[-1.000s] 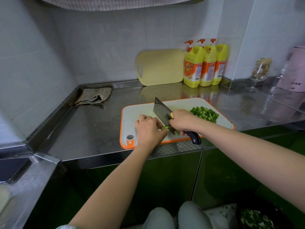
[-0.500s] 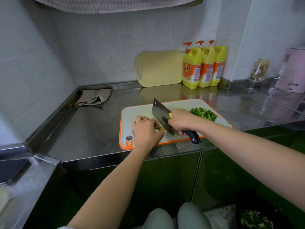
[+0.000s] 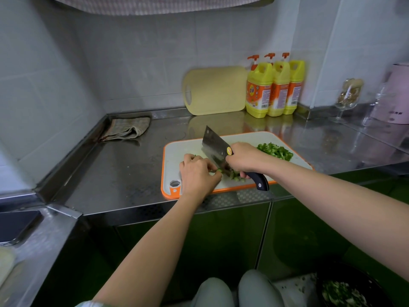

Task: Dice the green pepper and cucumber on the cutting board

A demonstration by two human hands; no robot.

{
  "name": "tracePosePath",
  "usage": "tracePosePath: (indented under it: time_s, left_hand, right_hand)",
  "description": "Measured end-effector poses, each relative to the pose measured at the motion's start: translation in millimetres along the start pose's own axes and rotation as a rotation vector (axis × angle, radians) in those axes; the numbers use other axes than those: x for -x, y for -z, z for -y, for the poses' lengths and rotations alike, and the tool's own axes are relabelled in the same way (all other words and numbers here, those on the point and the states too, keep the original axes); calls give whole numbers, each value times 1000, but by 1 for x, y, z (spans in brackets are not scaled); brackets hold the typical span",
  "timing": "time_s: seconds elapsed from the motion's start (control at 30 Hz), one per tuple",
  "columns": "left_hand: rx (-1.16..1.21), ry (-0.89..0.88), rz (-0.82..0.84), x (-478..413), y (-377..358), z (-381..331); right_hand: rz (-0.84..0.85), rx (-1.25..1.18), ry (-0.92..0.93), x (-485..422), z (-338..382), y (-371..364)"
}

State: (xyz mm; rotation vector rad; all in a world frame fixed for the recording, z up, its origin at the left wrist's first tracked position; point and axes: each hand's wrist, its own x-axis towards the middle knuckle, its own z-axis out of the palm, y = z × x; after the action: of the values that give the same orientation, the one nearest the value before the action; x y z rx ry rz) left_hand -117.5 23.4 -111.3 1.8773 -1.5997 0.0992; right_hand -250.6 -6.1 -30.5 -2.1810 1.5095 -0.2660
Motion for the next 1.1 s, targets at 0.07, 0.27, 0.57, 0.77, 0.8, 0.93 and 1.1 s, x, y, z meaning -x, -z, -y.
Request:
tracePosePath:
  time_s: [0.07, 0.27, 0.57, 0.77, 0.8, 0.93, 1.1]
  left_hand:
    - [8, 3, -1, 0, 0, 0]
    - [17, 5, -3, -1, -1, 1]
    - [19, -4, -4, 0, 0, 0]
    - [22, -2, -9, 0, -1, 0]
    - [21, -2, -8, 0, 0, 0]
    - [11, -11, -6, 0, 0, 0]
    - [2, -34, -27, 0, -2, -1]
  right_hand:
    - [24, 64, -17, 2, 2, -1]
    - [14, 80, -31, -5, 7, -13]
    - [-44, -48, -2, -6, -3, -7]
    - [20, 23, 17, 1, -2, -1]
    - [24, 30, 14, 1, -1, -2]
    - [13, 55, 4, -3, -1, -4]
    - [-1, 69, -9, -10, 0, -13]
